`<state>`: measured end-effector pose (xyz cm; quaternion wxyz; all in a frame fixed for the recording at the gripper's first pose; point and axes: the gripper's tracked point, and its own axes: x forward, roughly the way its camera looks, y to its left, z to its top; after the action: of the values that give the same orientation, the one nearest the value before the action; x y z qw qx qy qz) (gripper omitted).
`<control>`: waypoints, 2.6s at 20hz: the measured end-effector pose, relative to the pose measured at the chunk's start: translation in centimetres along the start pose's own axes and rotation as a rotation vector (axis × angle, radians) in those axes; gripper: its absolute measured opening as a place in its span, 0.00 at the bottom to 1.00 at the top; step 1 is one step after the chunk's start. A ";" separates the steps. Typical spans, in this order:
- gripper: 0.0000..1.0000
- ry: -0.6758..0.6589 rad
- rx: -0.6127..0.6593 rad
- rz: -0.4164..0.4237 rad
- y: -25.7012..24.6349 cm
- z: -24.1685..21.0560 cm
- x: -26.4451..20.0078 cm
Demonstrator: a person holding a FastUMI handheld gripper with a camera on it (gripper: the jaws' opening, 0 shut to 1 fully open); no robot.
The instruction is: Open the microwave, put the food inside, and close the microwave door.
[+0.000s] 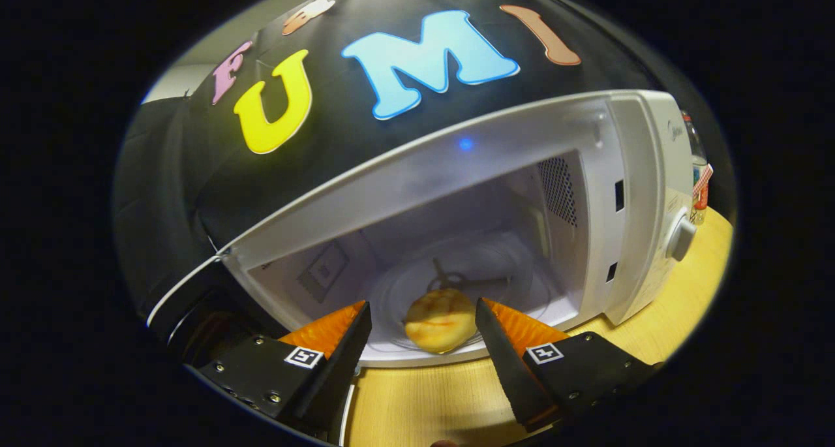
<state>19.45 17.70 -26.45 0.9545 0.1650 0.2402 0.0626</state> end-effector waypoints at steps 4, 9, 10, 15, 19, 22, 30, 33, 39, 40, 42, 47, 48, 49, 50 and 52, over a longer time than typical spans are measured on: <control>0.97 -0.048 -0.026 0.034 2.6 2.3 -5.1; 0.97 -0.104 -0.066 0.050 5.2 4.0 -11.5; 0.97 -0.122 -0.077 0.056 5.8 4.3 -12.6; 0.97 -0.142 -0.157 0.094 9.4 3.2 -17.1; 0.97 -0.156 -0.187 0.170 13.7 2.2 -20.3; 0.97 -0.149 -0.211 0.231 17.0 1.1 -22.4; 0.97 -0.084 -0.297 0.456 27.2 -4.6 -26.7; 0.97 -0.007 -0.299 0.552 30.4 -8.3 -28.2; 0.95 0.089 -0.377 0.648 32.3 -13.9 -29.4; 0.90 0.114 -0.371 0.649 32.0 -15.0 -29.3; 0.80 0.175 -0.366 0.644 31.2 -16.8 -29.0; 0.28 0.248 -0.374 0.549 27.5 -18.4 -27.0; 0.28 0.257 -0.383 0.533 26.7 -18.5 -26.7; 0.29 0.263 -0.392 0.518 25.9 -18.3 -26.5; 0.29 0.272 -0.393 0.513 25.2 -18.2 -26.5; 0.24 0.255 -0.400 0.479 23.4 -16.8 -27.1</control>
<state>-13.26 39.04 -20.46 0.8884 0.0172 0.2951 0.3512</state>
